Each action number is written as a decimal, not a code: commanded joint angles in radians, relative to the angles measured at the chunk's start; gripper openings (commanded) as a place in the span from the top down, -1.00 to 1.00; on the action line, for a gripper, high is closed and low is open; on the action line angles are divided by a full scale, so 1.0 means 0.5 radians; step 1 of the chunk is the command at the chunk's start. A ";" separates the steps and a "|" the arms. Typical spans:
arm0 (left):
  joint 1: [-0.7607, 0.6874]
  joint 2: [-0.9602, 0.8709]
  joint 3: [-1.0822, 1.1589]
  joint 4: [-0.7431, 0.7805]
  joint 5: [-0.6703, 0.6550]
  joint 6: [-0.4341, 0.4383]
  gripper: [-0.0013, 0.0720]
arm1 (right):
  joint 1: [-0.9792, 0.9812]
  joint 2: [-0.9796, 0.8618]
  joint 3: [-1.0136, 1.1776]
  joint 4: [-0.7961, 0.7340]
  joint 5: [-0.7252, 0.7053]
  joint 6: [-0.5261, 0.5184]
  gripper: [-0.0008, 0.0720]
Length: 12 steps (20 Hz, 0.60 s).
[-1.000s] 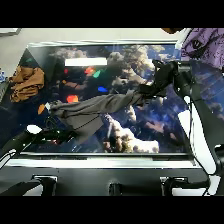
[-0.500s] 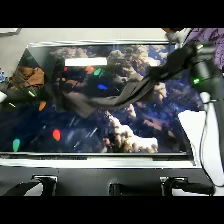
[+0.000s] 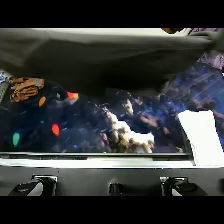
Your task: Fold the clothes and pants, and hang the long-sleeved shirts on hangers.
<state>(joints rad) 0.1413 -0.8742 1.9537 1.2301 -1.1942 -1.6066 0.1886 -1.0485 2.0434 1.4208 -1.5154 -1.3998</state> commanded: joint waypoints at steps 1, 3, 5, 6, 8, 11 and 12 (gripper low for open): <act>0.005 0.220 0.109 0.328 -0.046 -0.180 0.93 | -0.001 0.271 0.014 0.062 -0.165 -0.016 0.89; 0.005 0.227 0.109 0.355 -0.027 -0.209 0.93 | -0.001 0.274 0.013 0.105 -0.156 0.037 0.89; 0.005 0.150 0.108 0.354 -0.027 -0.208 0.93 | -0.001 0.194 0.013 0.139 -0.104 0.040 0.89; 0.005 0.090 0.108 0.354 -0.027 -0.205 0.93 | -0.001 0.124 0.013 0.152 -0.065 0.040 0.89; 0.005 -0.091 0.108 0.354 -0.027 -0.177 0.93 | -0.001 -0.051 0.013 0.159 0.053 0.034 0.89; 0.000 -0.495 0.109 0.353 -0.005 -0.069 0.93 | -0.001 -0.389 0.013 0.156 0.313 0.039 0.89; -0.007 -0.645 0.109 0.352 0.026 -0.037 0.93 | -0.001 -0.511 0.013 0.156 0.408 0.056 0.89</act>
<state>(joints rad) 0.1417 -1.0397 2.0064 1.4033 -1.2026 -1.6661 0.1890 -1.1652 2.0487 1.4933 -1.4391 -1.3819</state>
